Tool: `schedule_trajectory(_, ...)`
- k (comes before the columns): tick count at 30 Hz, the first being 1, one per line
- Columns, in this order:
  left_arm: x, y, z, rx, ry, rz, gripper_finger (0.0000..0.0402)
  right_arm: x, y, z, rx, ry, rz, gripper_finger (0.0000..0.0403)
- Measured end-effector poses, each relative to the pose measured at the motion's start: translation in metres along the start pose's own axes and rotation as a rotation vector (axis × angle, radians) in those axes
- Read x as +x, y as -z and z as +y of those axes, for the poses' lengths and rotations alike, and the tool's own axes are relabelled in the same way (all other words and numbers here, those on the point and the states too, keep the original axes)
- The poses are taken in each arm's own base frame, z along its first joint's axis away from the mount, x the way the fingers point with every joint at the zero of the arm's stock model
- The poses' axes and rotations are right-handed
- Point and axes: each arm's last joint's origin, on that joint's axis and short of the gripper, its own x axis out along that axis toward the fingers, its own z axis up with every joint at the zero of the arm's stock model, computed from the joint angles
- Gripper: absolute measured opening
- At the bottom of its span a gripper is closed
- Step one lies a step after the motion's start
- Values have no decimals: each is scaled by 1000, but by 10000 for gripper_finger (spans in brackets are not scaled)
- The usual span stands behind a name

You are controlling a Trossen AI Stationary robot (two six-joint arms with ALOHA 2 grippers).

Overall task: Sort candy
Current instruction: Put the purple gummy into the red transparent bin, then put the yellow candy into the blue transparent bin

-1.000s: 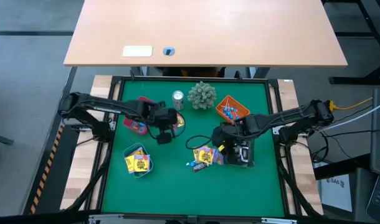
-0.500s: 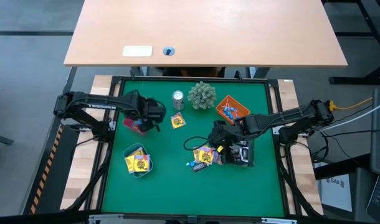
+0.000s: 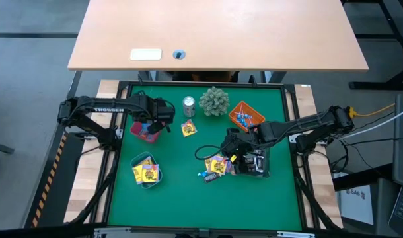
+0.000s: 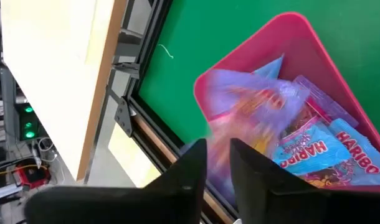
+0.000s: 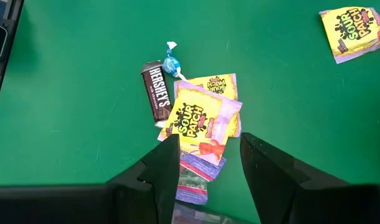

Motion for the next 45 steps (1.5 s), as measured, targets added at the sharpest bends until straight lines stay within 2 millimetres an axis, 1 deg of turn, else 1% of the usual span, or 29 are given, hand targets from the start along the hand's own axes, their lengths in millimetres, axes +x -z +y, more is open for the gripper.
schedule_trajectory(6, 1, -2, 0, -49, 8, -13, 99, 0, 0, 0, 0, 0, -1, 166)
schedule_trajectory(9, 1, -6, -2, -102, 43, -37, 107, 0, -1, 0, -15, 0, -6, 166)
schedule_trajectory(12, 0, -10, -6, -134, 111, -59, 108, 5, -4, 0, -53, -1, -30, 166)
schedule_trajectory(15, -3, -17, -11, -171, 194, -107, 108, 14, -9, 0, -100, 0, -49, 166)
schedule_trajectory(19, -8, -22, -19, -174, 294, -158, 108, 35, -10, 0, -190, 1, -15, 166)
schedule_trajectory(24, -14, -23, -27, -150, 330, -205, 108, 65, -8, -3, -309, -4, 62, 166)
schedule_trajectory(28, -18, -21, -31, -132, 338, -216, 108, 85, -7, -12, -306, -29, 88, 166)
schedule_trajectory(33, -21, -19, -35, -116, 344, -225, 108, 104, -5, -31, -253, -67, 107, 166)
schedule_trajectory(37, -22, -19, -36, -113, 347, -229, 108, 115, 0, -45, -215, -66, 142, 166)
schedule_trajectory(40, -21, -19, -36, -114, 347, -229, 108, 121, 3, -53, -185, -112, 154, 166)
schedule_trajectory(43, -21, -19, -36, -114, 347, -229, 108, 125, 5, -60, -158, -162, 154, 166)
schedule_trajectory(45, -22, -19, -36, -115, 347, -229, 108, 125, 5, -64, -145, -166, 153, 166)
